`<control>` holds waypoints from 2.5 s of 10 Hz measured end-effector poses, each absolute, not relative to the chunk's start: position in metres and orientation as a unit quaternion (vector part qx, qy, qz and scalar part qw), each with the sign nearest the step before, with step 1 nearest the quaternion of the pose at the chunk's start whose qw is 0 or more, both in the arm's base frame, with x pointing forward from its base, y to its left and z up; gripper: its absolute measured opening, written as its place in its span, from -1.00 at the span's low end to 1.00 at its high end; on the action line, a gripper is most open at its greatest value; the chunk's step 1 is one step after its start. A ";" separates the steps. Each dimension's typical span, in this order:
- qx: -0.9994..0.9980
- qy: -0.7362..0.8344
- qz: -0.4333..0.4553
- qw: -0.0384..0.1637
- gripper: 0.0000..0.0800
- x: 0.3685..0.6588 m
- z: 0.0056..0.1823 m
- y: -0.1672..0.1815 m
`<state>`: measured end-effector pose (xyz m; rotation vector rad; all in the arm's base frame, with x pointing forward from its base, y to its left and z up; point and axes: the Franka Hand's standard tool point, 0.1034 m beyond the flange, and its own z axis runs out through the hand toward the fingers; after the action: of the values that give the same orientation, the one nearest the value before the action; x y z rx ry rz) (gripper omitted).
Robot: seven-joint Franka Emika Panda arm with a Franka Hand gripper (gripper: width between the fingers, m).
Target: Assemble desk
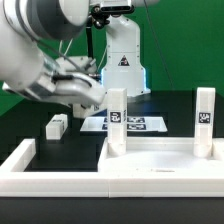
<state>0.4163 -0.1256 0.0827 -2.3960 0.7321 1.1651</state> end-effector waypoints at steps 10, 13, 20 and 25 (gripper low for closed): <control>-0.906 0.355 0.201 0.109 -0.28 0.484 0.165 -0.002; -0.925 0.351 0.111 0.092 -0.28 0.499 0.165 0.005; -0.936 0.307 -0.168 0.042 -0.28 0.567 0.202 0.012; -0.922 0.280 -0.256 0.073 -0.28 0.585 0.193 0.075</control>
Offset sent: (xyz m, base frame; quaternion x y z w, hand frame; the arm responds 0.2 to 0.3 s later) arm 0.0000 0.0000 0.0000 0.0000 0.1296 0.0000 0.9916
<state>0.5849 0.0746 0.1933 -2.7706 0.8416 -0.7701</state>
